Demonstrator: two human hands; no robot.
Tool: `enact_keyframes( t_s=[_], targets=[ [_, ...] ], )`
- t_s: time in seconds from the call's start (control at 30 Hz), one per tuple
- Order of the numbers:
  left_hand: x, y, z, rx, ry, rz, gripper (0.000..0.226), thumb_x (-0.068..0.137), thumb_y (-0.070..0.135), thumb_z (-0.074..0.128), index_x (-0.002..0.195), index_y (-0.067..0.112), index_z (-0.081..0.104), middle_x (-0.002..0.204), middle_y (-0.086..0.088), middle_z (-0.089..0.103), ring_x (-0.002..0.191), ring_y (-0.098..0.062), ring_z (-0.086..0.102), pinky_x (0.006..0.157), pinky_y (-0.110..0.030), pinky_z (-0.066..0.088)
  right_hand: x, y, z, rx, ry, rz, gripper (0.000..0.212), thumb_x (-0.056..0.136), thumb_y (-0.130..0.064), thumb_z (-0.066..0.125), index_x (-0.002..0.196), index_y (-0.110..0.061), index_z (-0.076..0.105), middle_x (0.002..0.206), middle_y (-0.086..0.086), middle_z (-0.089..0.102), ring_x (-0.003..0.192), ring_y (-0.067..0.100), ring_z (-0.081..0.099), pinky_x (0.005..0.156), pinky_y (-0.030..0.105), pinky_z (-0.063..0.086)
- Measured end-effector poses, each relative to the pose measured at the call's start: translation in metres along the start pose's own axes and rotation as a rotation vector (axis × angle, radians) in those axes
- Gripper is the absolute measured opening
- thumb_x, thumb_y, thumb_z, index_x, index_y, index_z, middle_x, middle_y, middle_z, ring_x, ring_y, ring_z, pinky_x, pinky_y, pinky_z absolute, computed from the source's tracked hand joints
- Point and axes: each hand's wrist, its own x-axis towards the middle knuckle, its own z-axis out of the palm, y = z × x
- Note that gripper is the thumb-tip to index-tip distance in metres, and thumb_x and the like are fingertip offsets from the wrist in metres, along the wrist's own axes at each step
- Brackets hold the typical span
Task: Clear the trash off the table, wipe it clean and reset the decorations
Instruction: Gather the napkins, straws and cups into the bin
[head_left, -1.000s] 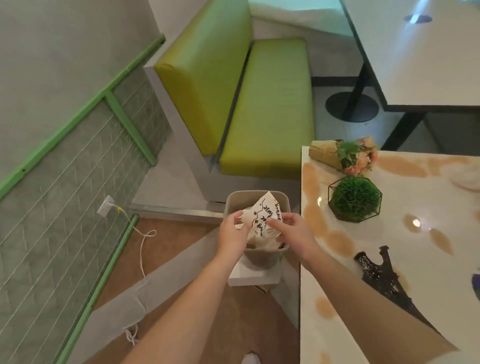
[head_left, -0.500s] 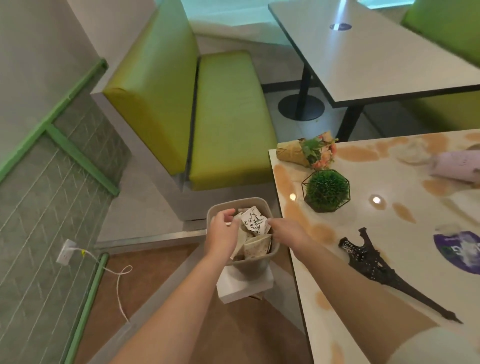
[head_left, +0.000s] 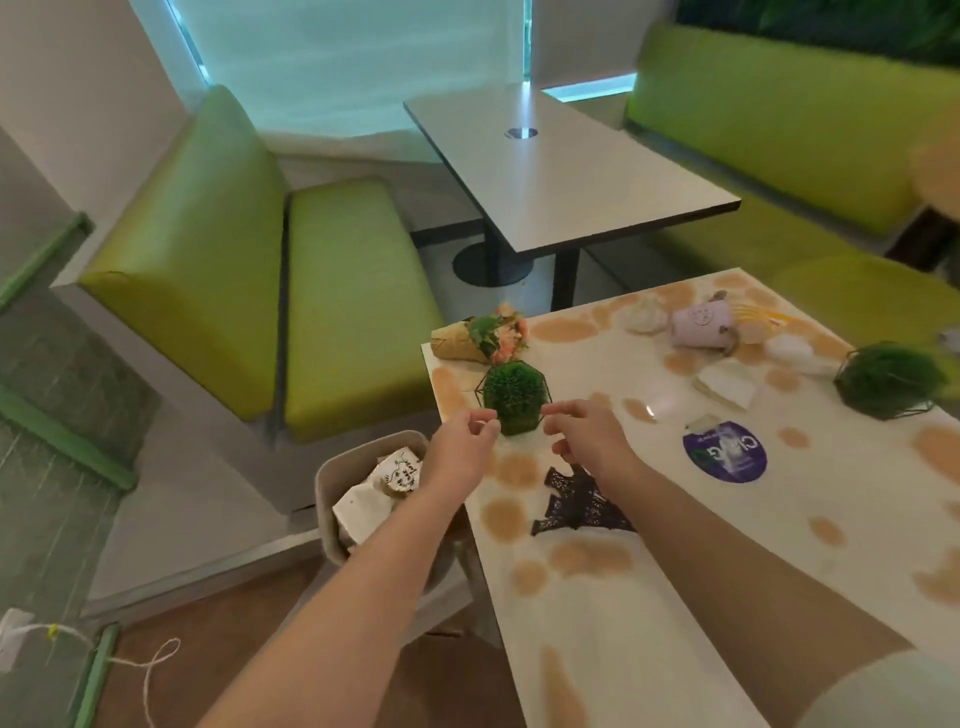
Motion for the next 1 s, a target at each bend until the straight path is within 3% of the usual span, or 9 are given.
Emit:
enact_keyframes(
  t_s=[0.2, 0.3, 0.5, 0.6, 0.73, 1.0],
  targets=[
    [-0.024, 0.054, 0.063, 0.090, -0.093, 0.077, 0.025, 0.098, 0.038, 0.051, 0.118, 0.028, 0.061, 0.108, 0.006, 0.064, 0.094, -0.013, 0.058, 0.078, -0.031, 0.047, -0.011, 0.021, -0.093, -0.069, 0.090, -0.024, 0.021, 0.089, -0.002, 0.055, 0.102, -0.011, 0.069, 0.097, 0.006, 0.068, 0.070, 0.018, 0.056, 0.059, 0.023, 0.044],
    [-0.044, 0.083, 0.106, 0.091, -0.109, 0.097, 0.024, 0.097, 0.036, 0.052, 0.117, 0.027, 0.062, 0.108, 0.003, 0.063, 0.090, -0.013, 0.057, 0.078, -0.030, 0.047, -0.017, 0.036, -0.147, -0.124, 0.131, -0.038, 0.019, 0.090, -0.008, 0.056, 0.099, -0.019, 0.068, 0.098, 0.003, 0.068, 0.075, 0.017, 0.058, 0.065, 0.027, 0.046],
    [-0.074, 0.123, 0.187, 0.114, -0.141, 0.115, 0.027, 0.098, 0.038, 0.050, 0.120, 0.027, 0.061, 0.113, 0.003, 0.062, 0.101, -0.016, 0.058, 0.085, -0.032, 0.047, -0.027, 0.066, -0.234, -0.188, 0.149, -0.064, 0.017, 0.089, -0.008, 0.057, 0.094, -0.020, 0.067, 0.097, 0.004, 0.065, 0.087, 0.019, 0.060, 0.060, 0.022, 0.045],
    [-0.090, 0.140, 0.225, 0.078, -0.144, 0.128, 0.027, 0.098, 0.035, 0.052, 0.120, 0.023, 0.062, 0.113, 0.000, 0.063, 0.098, -0.016, 0.058, 0.083, -0.031, 0.046, -0.030, 0.080, -0.274, -0.250, 0.154, -0.083, 0.016, 0.089, -0.007, 0.057, 0.095, -0.017, 0.068, 0.093, 0.004, 0.063, 0.077, 0.015, 0.056, 0.051, 0.020, 0.037],
    [-0.098, 0.156, 0.256, 0.074, -0.149, 0.135, 0.028, 0.099, 0.033, 0.051, 0.122, 0.021, 0.061, 0.114, 0.001, 0.063, 0.094, -0.013, 0.056, 0.076, -0.026, 0.040, -0.029, 0.092, -0.314, -0.269, 0.167, -0.088, 0.016, 0.089, -0.008, 0.057, 0.095, -0.019, 0.067, 0.090, 0.004, 0.062, 0.077, 0.020, 0.057, 0.056, 0.026, 0.040],
    [-0.074, 0.187, 0.298, 0.110, -0.146, 0.144, 0.026, 0.097, 0.033, 0.053, 0.120, 0.023, 0.061, 0.114, 0.005, 0.061, 0.097, -0.013, 0.058, 0.071, -0.026, 0.043, -0.006, 0.101, -0.367, -0.385, 0.202, -0.105, 0.019, 0.092, -0.012, 0.053, 0.097, -0.024, 0.066, 0.086, -0.004, 0.056, 0.065, 0.017, 0.055, 0.050, 0.028, 0.043]
  ],
)
